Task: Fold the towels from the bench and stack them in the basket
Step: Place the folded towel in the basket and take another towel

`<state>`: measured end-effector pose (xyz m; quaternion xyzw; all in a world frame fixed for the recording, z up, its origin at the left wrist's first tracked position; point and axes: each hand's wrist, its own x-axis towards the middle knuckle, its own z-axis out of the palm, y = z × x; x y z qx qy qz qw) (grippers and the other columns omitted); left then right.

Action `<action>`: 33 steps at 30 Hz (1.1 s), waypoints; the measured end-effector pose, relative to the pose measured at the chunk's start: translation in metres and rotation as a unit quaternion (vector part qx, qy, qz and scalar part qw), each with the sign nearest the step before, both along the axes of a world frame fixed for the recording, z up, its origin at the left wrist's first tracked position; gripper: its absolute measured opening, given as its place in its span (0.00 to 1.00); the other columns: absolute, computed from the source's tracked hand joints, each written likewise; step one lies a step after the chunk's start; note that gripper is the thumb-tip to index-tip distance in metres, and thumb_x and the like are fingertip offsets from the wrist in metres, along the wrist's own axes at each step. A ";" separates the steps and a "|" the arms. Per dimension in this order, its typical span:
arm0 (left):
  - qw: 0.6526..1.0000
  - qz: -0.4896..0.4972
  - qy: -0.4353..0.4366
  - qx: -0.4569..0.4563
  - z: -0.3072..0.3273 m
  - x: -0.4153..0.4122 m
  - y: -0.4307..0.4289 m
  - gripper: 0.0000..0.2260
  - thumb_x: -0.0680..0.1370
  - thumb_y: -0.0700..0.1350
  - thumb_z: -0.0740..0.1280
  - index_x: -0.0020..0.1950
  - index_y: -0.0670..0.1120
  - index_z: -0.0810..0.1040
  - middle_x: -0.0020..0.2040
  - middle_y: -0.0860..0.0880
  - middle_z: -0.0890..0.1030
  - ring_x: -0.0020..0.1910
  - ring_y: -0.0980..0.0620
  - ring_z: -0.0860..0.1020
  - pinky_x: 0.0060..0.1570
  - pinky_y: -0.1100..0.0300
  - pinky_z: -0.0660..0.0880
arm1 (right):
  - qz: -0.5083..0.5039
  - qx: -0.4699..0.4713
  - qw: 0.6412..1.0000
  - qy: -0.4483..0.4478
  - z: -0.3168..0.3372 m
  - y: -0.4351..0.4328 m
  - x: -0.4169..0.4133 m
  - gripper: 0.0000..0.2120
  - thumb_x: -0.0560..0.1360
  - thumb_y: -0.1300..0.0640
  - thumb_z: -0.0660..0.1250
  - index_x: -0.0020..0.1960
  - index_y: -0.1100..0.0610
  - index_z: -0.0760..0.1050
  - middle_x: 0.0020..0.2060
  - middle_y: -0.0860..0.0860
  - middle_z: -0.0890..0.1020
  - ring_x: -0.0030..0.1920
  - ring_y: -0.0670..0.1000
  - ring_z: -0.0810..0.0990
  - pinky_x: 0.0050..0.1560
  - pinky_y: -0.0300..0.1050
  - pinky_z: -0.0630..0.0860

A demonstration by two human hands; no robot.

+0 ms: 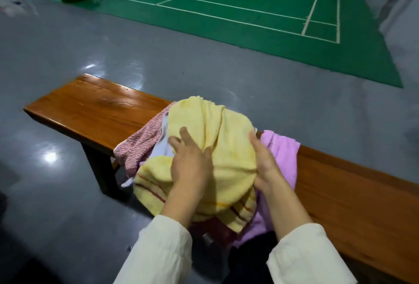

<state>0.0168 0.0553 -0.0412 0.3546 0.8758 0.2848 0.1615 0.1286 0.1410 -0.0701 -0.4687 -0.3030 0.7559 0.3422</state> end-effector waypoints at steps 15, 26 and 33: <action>0.971 -0.105 -0.177 0.119 0.037 0.008 0.000 0.13 0.83 0.53 0.54 0.53 0.44 0.68 0.60 0.39 0.76 0.62 0.43 0.72 0.53 0.57 0.65 | -0.075 0.112 0.991 0.011 0.050 -0.021 0.029 0.14 0.81 0.56 0.59 0.62 0.62 0.73 0.53 0.58 0.82 0.50 0.54 0.83 0.54 0.52 0.79; 0.829 -0.386 -0.243 0.323 0.105 0.148 0.013 0.06 0.77 0.44 0.68 0.54 0.50 0.78 0.47 0.55 0.82 0.48 0.59 0.79 0.49 0.62 0.76 | -0.173 0.198 0.963 0.062 0.129 -0.066 0.164 0.16 0.79 0.52 0.62 0.62 0.60 0.76 0.52 0.59 0.83 0.51 0.55 0.83 0.48 0.49 0.81; 0.933 -0.316 -0.025 0.170 0.069 0.202 0.007 0.24 0.74 0.50 0.71 0.66 0.45 0.67 0.61 0.44 0.72 0.60 0.45 0.70 0.61 0.52 0.67 | -0.233 0.162 0.959 0.020 0.093 -0.094 0.212 0.14 0.80 0.55 0.62 0.55 0.66 0.77 0.46 0.61 0.83 0.47 0.56 0.83 0.57 0.57 0.77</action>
